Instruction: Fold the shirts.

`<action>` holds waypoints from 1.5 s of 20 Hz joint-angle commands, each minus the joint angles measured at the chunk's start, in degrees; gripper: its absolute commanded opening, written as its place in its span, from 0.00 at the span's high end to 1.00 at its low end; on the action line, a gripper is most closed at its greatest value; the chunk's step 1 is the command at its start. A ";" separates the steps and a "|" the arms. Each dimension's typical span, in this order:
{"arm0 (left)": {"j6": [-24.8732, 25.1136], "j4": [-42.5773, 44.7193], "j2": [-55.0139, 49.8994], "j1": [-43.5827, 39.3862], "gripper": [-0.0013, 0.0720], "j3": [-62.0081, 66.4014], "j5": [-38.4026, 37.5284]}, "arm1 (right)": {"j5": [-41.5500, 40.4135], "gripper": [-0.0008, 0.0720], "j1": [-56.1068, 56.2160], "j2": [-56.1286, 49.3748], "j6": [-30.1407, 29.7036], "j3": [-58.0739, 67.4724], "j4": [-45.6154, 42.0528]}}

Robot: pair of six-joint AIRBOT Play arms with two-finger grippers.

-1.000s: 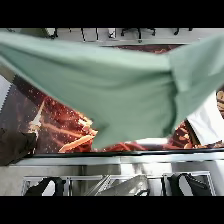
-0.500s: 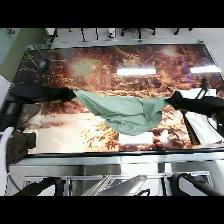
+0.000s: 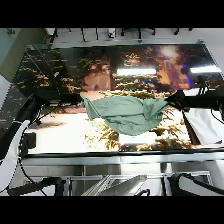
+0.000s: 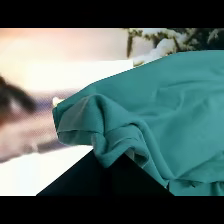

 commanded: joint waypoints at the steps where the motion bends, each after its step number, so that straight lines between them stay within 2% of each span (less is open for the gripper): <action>1: 0.00 0.00 -0.39 0.66 0.96 -0.04 0.90 | -4.35 0.49 1.51 9.60 2.43 -11.39 -1.29; 2: 0.02 0.04 -0.39 0.63 0.96 -0.04 0.98 | -0.81 0.31 3.69 12.72 3.69 -17.88 -0.31; 3: 0.07 0.02 -0.39 0.63 0.96 -0.04 1.03 | 3.91 0.18 6.43 15.43 4.35 -24.59 1.90; 6: 0.09 0.00 -0.39 0.63 0.96 -0.04 1.36 | 16.55 0.19 15.23 16.96 8.20 -35.19 3.98; 10: 0.09 0.00 -0.39 0.61 0.96 -0.04 1.75 | 28.94 0.19 25.14 13.05 12.70 -35.93 4.50; 16: 0.09 0.00 -0.39 0.59 0.96 -0.04 1.73 | 33.79 0.20 29.44 5.22 14.29 -32.04 5.46; 17: 0.07 0.00 -0.39 0.59 0.96 -0.04 1.73 | 34.23 0.25 29.92 3.91 14.32 -30.75 5.51; 18: 0.07 0.00 -0.39 0.59 0.96 -0.04 1.73 | 34.49 0.53 30.71 2.56 14.32 -29.27 5.53; 19: 0.07 0.00 -0.39 0.59 0.96 -0.04 1.73 | 34.64 0.68 31.50 1.16 14.34 -27.78 5.53; 20: 0.07 0.00 -0.39 0.59 0.96 -0.04 1.73 | 34.62 0.68 32.22 -0.09 14.25 -26.40 5.51; 22: 0.04 -0.02 -0.37 0.59 0.96 -0.04 1.79 | 34.21 0.96 33.24 -1.64 13.33 -24.09 5.46; 26: -0.50 -0.15 3.21 1.79 0.96 -0.02 4.31 | 27.15 0.96 30.77 4.17 9.70 -18.62 4.85; 30: -1.57 -0.15 17.03 7.80 0.96 8.15 8.31 | 19.63 0.96 19.47 24.70 9.40 -3.32 5.09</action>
